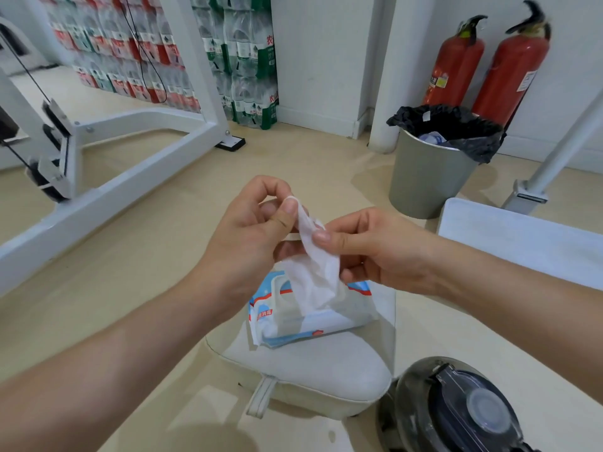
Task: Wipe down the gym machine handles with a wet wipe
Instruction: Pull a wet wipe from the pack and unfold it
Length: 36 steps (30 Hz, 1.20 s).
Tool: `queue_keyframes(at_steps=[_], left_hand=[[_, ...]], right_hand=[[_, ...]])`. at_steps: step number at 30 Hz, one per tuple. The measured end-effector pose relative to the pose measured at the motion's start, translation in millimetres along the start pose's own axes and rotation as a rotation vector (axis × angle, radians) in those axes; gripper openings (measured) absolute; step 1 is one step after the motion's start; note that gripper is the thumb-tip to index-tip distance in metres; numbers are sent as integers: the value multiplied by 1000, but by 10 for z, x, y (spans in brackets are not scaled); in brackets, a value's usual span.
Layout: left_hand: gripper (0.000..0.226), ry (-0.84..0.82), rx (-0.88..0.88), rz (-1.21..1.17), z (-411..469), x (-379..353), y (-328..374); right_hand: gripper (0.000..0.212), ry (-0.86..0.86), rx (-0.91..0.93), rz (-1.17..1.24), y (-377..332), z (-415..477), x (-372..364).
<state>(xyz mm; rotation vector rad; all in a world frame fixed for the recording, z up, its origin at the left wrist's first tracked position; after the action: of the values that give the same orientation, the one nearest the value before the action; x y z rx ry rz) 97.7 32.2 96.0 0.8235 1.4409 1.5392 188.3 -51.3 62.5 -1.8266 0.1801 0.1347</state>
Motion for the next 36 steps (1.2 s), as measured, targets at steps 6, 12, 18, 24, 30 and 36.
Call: queue_keyframes(at_steps=[6, 12, 18, 24, 30, 36], left_hand=[[19, 102, -35, 47, 13, 188, -7], [11, 8, -142, 238, 20, 23, 33], [6, 77, -199, 318, -5, 85, 80], [13, 163, -92, 490, -2, 161, 4], [13, 5, -209, 577, -3, 34, 143], [45, -47, -311, 915, -64, -46, 172]], right_hand=[[19, 32, -54, 38, 47, -74, 169], [28, -15, 1, 48, 1, 4, -56], [27, 99, 8, 129, 93, 1, 173], [45, 3, -21, -104, -62, -30, 47], [19, 152, 60, -282, -174, -5, 94], [17, 125, -3, -12, -95, -15, 204]])
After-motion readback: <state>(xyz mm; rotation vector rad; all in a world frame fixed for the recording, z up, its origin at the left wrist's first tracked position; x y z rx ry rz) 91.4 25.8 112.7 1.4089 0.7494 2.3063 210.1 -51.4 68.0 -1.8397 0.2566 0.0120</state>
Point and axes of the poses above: each hand's wrist, its own z-axis towards the middle knuckle, its own x-axis out of the back of the hand, y = z × x, the point moved 7 cm from there along z, towards the middle knuckle, and after that the axes turned 10 degrees about -y, right-handed, at the moved point
